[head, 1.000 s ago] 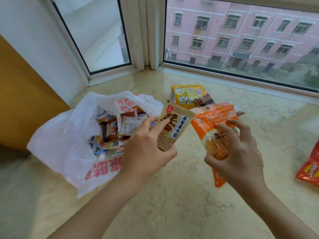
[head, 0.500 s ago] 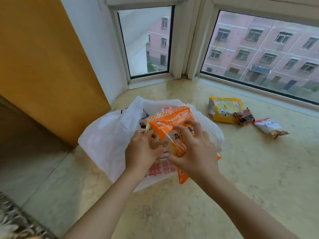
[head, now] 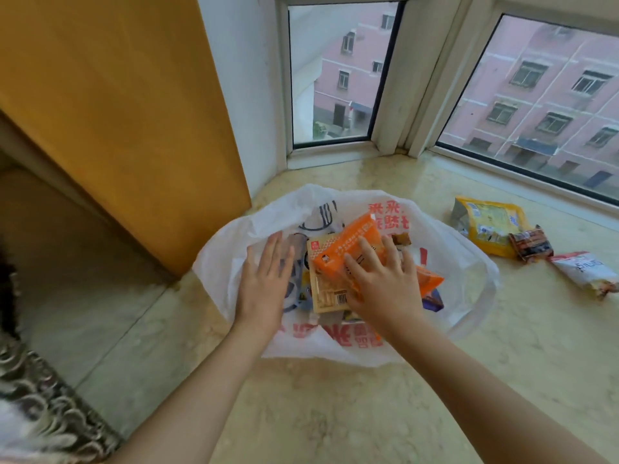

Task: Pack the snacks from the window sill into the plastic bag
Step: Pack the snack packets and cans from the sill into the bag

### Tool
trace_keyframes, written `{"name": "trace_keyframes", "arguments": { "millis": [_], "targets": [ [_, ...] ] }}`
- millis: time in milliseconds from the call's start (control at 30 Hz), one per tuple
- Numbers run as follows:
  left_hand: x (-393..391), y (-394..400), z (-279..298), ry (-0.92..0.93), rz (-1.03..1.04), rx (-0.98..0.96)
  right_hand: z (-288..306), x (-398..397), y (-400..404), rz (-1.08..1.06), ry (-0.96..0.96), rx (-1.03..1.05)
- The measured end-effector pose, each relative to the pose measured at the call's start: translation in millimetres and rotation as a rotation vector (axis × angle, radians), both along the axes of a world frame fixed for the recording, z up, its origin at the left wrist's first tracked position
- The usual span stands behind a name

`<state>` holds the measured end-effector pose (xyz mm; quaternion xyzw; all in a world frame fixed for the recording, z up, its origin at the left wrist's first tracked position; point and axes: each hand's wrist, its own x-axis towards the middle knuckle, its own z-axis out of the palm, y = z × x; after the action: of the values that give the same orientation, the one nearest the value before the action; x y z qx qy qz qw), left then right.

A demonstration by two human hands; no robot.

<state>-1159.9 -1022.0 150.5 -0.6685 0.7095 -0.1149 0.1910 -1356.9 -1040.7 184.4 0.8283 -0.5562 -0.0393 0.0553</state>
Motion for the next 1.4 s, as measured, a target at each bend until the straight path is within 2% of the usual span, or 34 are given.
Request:
{"name": "trace_keyframes", "arguments": {
  "millis": [100, 233, 333, 500, 633, 733, 800, 867, 900, 1000, 1033, 1100, 1167, 1300, 1400],
  "targets": [
    [11, -1, 10, -0.183, -0.036, -0.067, 2, 8, 0, 0.028, 0.022, 0.025],
    [33, -7, 29, -0.279, -0.199, -0.333, -6, 16, -6, 0.141, -0.057, 0.006],
    [39, -15, 55, -0.129, -0.286, -0.490, -12, 25, -11, 0.254, -0.082, 0.014],
    [34, -16, 91, 0.407, -0.286, -0.600, -16, 29, -21, 0.330, -0.006, 0.021],
    [25, -4, 108, 0.766, -0.082, -0.596, -5, 20, -4, 0.256, -0.180, 0.021],
    [20, 2, 113, 0.931, -0.009, -0.584, -10, 6, -1, 0.347, -0.050, 0.050],
    [18, 1, 115, 0.957, -0.016, -0.600, -16, 4, -15, 0.249, -0.040, 0.074],
    [15, -1, 118, 0.948, -0.004, -0.607, -19, 8, -27, 0.066, -0.146, 0.140],
    [14, -1, 119, 0.939, 0.000, -0.607, -20, 10, -29, 0.051, -0.171, 0.164],
    [11, 0, 119, 0.926, 0.000, -0.592, -14, 10, -27, 0.226, -0.147, -0.009],
    [10, -1, 120, 0.920, 0.005, -0.588, -10, 6, -30, 0.225, -0.195, -0.098],
    [8, -3, 121, 0.904, 0.019, -0.584, 3, -2, -41, 0.117, -0.361, -0.257],
    [5, -3, 123, 0.907, 0.024, -0.588, 21, -4, -56, -0.015, -0.417, -0.341],
    [-1, -5, 129, 0.932, -0.014, -0.642, 49, 7, -84, -0.175, -0.286, -0.160],
    [-2, -6, 133, 0.964, -0.046, -0.655, 54, 14, -89, -0.183, -0.185, -0.168]
  ]
}}
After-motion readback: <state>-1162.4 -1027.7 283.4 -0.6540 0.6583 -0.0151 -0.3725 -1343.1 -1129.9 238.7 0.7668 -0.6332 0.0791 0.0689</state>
